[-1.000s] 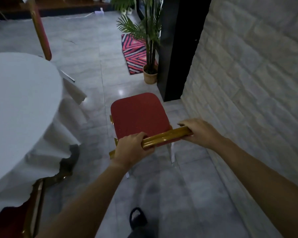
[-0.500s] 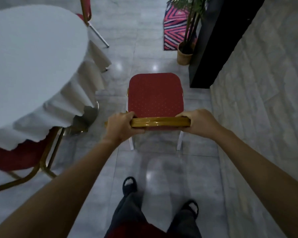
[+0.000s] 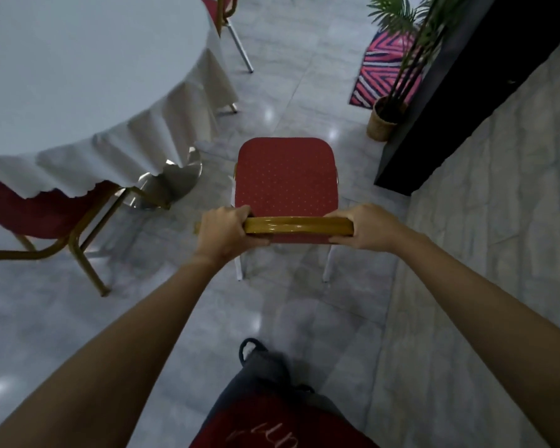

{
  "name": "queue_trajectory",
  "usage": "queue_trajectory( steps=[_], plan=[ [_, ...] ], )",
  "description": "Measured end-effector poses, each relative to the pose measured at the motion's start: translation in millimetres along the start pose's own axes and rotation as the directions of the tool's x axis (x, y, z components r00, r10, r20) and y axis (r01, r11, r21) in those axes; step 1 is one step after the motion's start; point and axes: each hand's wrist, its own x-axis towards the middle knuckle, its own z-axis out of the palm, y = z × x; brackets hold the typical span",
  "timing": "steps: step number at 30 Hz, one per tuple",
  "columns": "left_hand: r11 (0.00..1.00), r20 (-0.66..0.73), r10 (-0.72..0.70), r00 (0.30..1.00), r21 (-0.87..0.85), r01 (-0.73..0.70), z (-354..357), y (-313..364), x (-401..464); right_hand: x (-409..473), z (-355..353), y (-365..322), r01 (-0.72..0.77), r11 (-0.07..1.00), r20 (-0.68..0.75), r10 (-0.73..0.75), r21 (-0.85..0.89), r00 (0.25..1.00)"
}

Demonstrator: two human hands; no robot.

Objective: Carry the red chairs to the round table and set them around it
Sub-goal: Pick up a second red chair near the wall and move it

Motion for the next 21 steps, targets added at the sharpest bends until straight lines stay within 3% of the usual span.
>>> queue_trajectory(
  steps=[11,21],
  plan=[
    [0.990,-0.102,-0.042,0.994,-0.138,0.028,30.8,92.9,14.0,-3.4,-51.3,90.6,0.086,0.993,0.055,-0.082,-0.082,0.995],
    [0.940,-0.142,-0.307,0.941,-0.199,0.277,77.5,213.6,43.9,3.7,-116.1,182.9,0.170,0.932,0.192,-0.112,-0.319,0.975]
  ],
)
